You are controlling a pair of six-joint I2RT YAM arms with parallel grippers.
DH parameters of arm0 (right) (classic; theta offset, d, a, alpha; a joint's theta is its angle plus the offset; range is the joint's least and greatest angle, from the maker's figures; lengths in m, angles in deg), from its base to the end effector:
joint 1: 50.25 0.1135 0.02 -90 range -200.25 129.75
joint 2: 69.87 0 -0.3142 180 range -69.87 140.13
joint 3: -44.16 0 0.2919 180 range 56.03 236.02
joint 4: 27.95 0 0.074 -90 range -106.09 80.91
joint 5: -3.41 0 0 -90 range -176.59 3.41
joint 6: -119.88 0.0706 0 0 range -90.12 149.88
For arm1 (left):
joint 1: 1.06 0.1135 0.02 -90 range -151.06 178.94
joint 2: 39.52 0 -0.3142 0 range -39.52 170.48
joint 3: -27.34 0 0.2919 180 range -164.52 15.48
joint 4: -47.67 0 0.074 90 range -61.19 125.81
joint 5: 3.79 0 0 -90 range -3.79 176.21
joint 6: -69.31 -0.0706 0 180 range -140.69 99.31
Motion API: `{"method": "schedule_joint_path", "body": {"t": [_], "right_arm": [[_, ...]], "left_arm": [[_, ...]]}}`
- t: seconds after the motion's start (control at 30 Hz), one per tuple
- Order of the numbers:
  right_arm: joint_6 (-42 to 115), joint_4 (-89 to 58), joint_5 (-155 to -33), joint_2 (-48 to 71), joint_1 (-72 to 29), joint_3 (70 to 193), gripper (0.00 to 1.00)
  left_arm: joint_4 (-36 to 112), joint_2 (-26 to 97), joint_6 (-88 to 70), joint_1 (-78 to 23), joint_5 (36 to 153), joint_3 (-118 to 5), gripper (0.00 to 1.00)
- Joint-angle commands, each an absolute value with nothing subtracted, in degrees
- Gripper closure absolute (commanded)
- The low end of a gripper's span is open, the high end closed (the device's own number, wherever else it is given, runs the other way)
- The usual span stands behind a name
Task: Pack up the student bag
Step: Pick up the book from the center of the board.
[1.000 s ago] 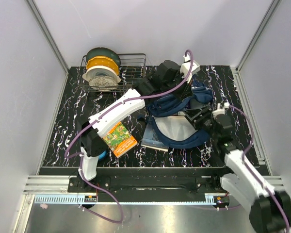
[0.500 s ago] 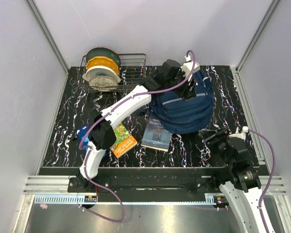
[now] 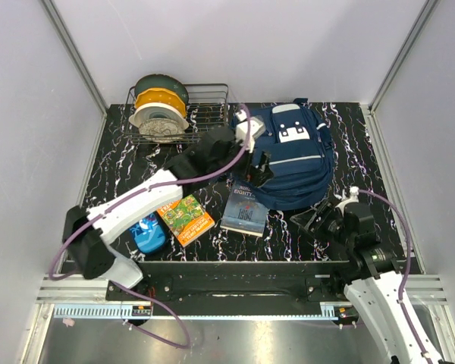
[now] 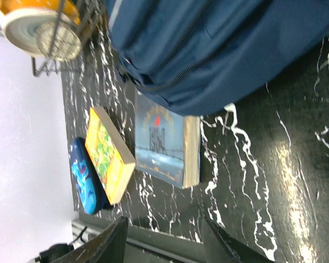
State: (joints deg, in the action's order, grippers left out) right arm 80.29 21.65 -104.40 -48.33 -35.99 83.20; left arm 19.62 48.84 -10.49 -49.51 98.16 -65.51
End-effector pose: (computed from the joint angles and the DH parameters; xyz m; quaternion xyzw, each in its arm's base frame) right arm 0.1166 0.0519 0.2416 0.1970 0.8451 0.3702 0.3316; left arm 0.2764 -0.3339 0.3932 0.3265 0.7674 -0.3428 0.4324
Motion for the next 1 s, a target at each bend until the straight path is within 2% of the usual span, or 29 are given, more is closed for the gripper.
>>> {"method": "schedule_joint_path", "body": {"t": [0.0, 0.2, 0.47, 0.63, 0.8, 0.97], "right_arm": [[81.38, 13.63, -109.62, -44.13, -35.66, 79.58, 0.39], [81.3, 6.6, -111.46, -37.1, -35.31, 77.29, 0.38], [79.71, 3.0, -105.32, -25.93, -28.9, 79.93, 0.37], [83.57, -5.35, -100.93, -20.92, -23.28, 78.7, 0.36], [85.95, -17.46, -100.56, -9.5, -21.25, 77.99, 0.35], [86.3, -22.24, -97.5, -0.1, -19.49, 80.37, 0.35]], "left_arm": [[21.49, 44.33, -4.89, -47.12, 86.3, -54.6, 0.01], [20.07, 42.39, 0.49, -45.8, 85.68, -44.29, 0.01], [20.69, 44.5, 4.09, -43.95, 87.17, -41.04, 0.01], [24.89, 44.59, 5.06, -42.02, 91.12, -37.26, 0.01], [27.97, 48.8, 5.5, -40.44, 96.92, -35.32, 0.01], [29.65, 51.79, 4.98, -39.91, 99.22, -35.84, 0.01]]}}
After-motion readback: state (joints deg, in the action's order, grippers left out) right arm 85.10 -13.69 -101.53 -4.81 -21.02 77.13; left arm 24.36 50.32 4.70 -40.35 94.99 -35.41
